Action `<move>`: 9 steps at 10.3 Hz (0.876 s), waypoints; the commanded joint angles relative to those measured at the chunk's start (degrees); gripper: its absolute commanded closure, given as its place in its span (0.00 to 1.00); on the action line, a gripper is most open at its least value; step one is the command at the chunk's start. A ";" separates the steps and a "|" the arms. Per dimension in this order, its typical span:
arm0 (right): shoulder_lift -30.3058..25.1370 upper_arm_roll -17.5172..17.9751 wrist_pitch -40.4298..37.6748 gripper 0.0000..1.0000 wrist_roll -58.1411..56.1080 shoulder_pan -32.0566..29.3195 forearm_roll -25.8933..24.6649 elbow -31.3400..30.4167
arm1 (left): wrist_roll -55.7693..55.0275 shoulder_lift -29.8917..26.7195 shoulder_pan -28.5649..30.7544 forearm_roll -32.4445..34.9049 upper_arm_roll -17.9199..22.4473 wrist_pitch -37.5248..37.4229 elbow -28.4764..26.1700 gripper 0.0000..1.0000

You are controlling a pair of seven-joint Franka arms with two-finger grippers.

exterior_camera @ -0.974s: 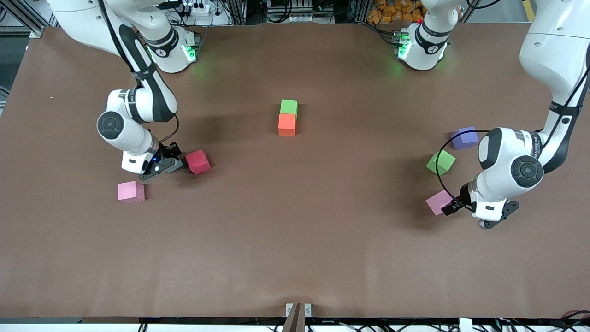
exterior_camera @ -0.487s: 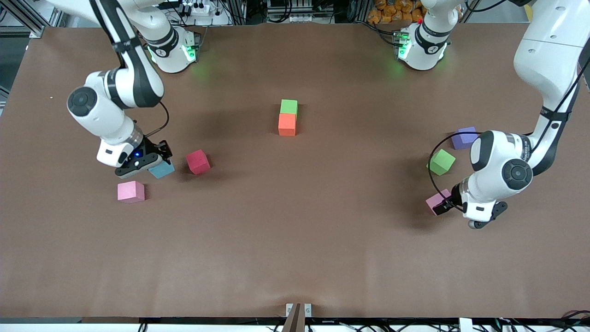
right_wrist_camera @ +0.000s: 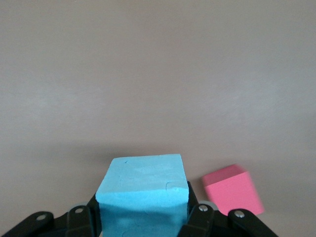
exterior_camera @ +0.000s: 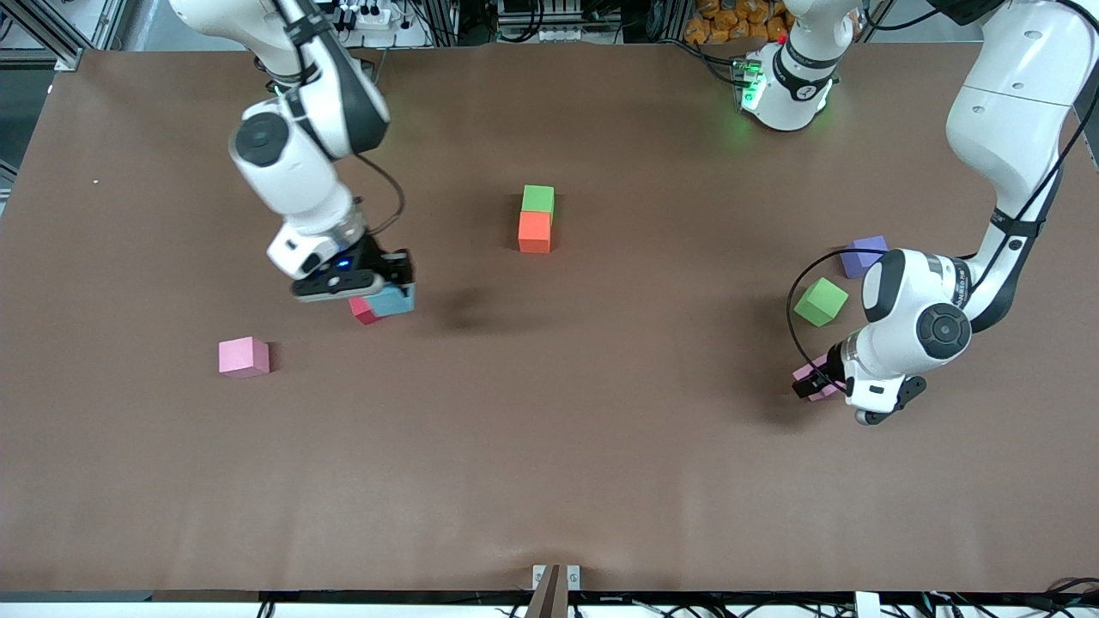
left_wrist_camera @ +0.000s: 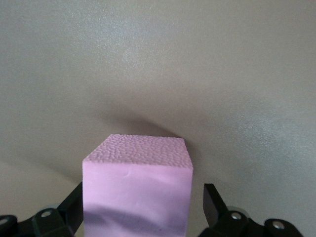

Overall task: Arrange blocks into number 1
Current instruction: 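Place cyan beside orange with the right gripper while the left gripper lifts pink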

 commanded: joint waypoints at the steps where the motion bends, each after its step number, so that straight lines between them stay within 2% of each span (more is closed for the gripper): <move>1: 4.76 -0.78 -1.09 0.39 12.41 5.38 0.05 4.61 | 1.54 0.67 0.11 0.41 0.10 0.72 0.20 0.85; 2: 7.04 -0.96 -1.09 0.39 18.04 8.02 0.05 6.72 | 3.12 0.85 0.11 0.32 0.10 0.72 0.20 1.00; 5: 15.56 -2.62 -2.92 0.38 32.65 16.02 0.05 16.03 | 2.96 0.50 0.28 0.32 0.10 0.72 0.37 1.00; 9: 21.56 -3.42 -3.55 0.38 33.48 20.08 -0.91 20.27 | 2.09 -1.87 -2.87 0.76 0.01 0.63 0.55 1.00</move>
